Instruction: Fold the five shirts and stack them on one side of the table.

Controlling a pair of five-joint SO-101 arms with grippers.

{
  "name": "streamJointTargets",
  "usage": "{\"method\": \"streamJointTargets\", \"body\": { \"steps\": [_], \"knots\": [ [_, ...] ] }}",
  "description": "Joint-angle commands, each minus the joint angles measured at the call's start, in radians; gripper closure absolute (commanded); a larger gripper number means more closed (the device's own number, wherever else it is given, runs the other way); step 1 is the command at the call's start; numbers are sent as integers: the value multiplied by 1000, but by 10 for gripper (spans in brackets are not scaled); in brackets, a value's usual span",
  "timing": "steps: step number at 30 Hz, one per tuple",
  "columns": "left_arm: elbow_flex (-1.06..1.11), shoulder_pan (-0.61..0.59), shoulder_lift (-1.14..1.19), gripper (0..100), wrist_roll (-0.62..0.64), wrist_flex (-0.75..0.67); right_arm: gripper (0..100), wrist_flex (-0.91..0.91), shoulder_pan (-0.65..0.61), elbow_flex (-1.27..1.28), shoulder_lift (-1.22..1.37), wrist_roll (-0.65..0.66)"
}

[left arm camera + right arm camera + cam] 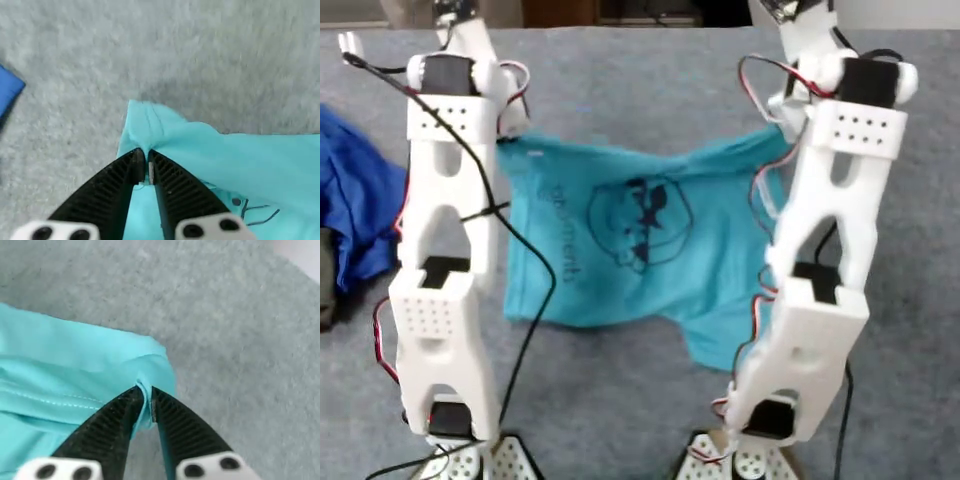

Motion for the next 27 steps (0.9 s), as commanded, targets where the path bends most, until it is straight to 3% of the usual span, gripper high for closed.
{"method": "streamJointTargets", "body": {
  "steps": [1,12,27],
  "knots": [
    [44,8,-18,980,-8,18,991,31,64,-56,-50,9],
    [261,17,-53,980,-14,18,991,23,119,519,-446,158],
    [783,112,-582,980,-107,15,991,2,151,1044,-707,224]
  ]
}}
